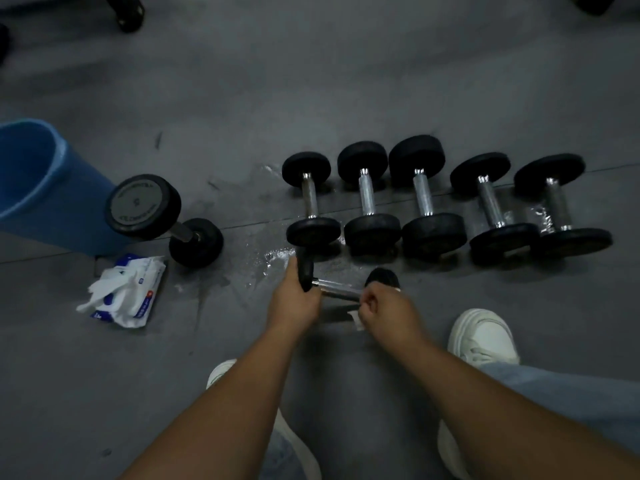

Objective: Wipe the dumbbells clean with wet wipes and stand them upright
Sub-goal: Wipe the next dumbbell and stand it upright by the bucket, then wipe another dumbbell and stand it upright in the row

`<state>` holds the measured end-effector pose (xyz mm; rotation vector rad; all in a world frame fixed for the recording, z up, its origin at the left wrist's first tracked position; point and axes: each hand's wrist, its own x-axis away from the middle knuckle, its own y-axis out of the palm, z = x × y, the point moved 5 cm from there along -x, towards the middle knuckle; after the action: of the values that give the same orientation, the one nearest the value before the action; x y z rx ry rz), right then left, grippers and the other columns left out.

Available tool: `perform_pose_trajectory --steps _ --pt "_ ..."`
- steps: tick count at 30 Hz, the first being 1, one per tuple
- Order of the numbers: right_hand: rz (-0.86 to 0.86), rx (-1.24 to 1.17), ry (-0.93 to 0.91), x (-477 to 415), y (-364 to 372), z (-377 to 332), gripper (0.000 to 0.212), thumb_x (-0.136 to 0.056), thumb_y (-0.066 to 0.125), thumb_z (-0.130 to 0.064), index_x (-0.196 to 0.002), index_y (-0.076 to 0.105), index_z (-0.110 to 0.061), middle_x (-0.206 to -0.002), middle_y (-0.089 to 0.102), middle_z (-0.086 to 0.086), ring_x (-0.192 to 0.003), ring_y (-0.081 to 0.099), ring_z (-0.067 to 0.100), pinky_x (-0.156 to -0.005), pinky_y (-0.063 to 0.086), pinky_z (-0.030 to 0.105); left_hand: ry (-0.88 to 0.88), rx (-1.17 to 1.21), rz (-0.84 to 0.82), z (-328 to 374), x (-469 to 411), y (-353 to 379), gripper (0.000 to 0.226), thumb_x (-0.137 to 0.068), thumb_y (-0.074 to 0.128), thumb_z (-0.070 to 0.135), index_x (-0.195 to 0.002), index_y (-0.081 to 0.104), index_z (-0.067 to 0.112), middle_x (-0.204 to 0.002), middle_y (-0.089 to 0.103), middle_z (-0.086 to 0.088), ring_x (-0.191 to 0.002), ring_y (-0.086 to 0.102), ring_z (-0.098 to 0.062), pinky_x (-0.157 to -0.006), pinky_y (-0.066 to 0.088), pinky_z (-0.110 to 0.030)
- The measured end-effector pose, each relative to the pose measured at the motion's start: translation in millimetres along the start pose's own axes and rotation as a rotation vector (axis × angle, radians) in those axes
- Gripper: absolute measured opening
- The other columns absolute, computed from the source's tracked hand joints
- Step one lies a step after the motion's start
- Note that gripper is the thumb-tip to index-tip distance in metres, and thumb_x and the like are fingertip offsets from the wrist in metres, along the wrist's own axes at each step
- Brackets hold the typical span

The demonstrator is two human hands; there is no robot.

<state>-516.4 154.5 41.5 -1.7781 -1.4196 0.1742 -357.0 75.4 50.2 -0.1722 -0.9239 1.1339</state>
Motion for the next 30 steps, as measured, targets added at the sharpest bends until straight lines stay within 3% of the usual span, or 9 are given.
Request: perform_pose_trajectory --steps 2,4,6,9,12,17,21,24,30 --pt "0.088 0.077 -0.104 -7 -28 -16 0.007 -0.083 0.056 -0.017 -0.088 0.059 -0.020 -0.090 0.059 0.000 -0.084 0.056 0.021 -0.072 0.047 0.032 0.103 -0.236 0.070 20 1 -20 0.077 -0.088 0.057 0.026 -0.155 0.020 0.035 -0.138 0.051 0.000 -0.123 0.052 -0.030 -0.102 0.045 -0.044" --pt "0.163 0.143 -0.188 -15 -51 -31 0.023 -0.083 0.056 -0.016 -0.105 0.060 -0.017 -0.106 0.056 0.003 -0.096 0.054 0.024 -0.079 0.048 0.036 0.180 -0.460 0.150 35 1 -37 0.076 -0.093 0.056 0.030 -0.156 0.014 0.033 -0.155 0.033 -0.008 -0.138 0.034 -0.038 -0.110 0.037 -0.050" --pt "0.221 0.239 -0.298 -18 -68 -47 0.034 -0.080 0.056 -0.013 -0.114 0.057 -0.013 -0.116 0.052 0.004 -0.100 0.053 0.028 -0.082 0.049 0.038 0.209 -0.587 0.184 42 4 -49 0.074 -0.096 0.053 0.028 -0.156 0.011 0.033 -0.161 0.018 -0.012 -0.146 0.016 -0.042 -0.115 0.031 -0.051" --pt "0.224 0.393 -0.429 -15 -74 -61 0.051 -0.074 0.058 -0.013 -0.125 0.051 -0.014 -0.139 0.041 0.005 -0.104 0.054 0.031 -0.083 0.051 0.040 0.250 -0.712 0.249 39 13 -62 0.078 -0.093 0.053 0.016 -0.157 0.011 0.033 -0.164 0.004 -0.014 -0.148 0.001 -0.043 -0.117 0.028 -0.051" --pt "0.151 0.484 -0.455 -4 -61 -58 0.067 -0.080 0.059 -0.012 -0.143 0.036 -0.018 -0.157 0.017 0.004 -0.106 0.055 0.030 -0.085 0.050 0.037 0.272 -0.764 0.315 27 18 -67 0.087 -0.089 0.060 0.015 -0.157 0.009 0.034 -0.164 -0.003 -0.013 -0.148 -0.002 -0.044 -0.115 0.030 -0.052" --pt "0.026 0.461 -0.456 6 -33 -47 0.087 -0.079 0.050 0.008 -0.152 0.017 -0.027 -0.159 -0.016 -0.009 -0.095 0.056 0.024 -0.080 0.051 0.035 0.251 -0.789 0.239 2 30 -47 0.096 -0.088 0.066 0.027 -0.156 -0.001 0.034 -0.164 -0.016 -0.010 -0.149 -0.010 -0.041 -0.117 0.030 -0.048" --pt "0.015 0.413 -0.424 2 -25 -42 0.084 -0.080 0.048 0.010 -0.151 0.019 -0.025 -0.161 -0.003 -0.008 -0.102 0.058 0.028 -0.078 0.052 0.037 0.249 -0.874 0.209 -6 41 -27 0.094 -0.093 0.057 0.030 -0.154 -0.015 0.034 -0.163 -0.021 -0.010 -0.147 -0.015 -0.042 -0.120 0.018 -0.051" --pt "0.008 0.427 -0.464 0 -20 -43 0.081 -0.077 0.048 0.011 -0.149 0.026 -0.020 -0.155 0.015 -0.003 -0.098 0.059 0.033 -0.074 0.052 0.040 0.211 -0.922 0.141 -9 46 -23 0.101 -0.089 0.059 0.045 -0.150 -0.022 0.040 -0.158 -0.032 -0.009 -0.146 -0.021 -0.043 -0.115 0.018 -0.060" --pt "0.063 0.471 -0.507 5 -27 -62 0.043 -0.086 0.046 0.000 -0.125 0.048 -0.016 -0.125 0.042 0.002 -0.103 0.051 0.023 -0.072 0.047 0.032 0.219 -0.865 0.142 0 42 -29 0.102 -0.075 0.053 0.072 -0.151 -0.007 0.042 -0.161 -0.024 -0.005 -0.148 -0.014 -0.041 -0.113 0.015 -0.065"
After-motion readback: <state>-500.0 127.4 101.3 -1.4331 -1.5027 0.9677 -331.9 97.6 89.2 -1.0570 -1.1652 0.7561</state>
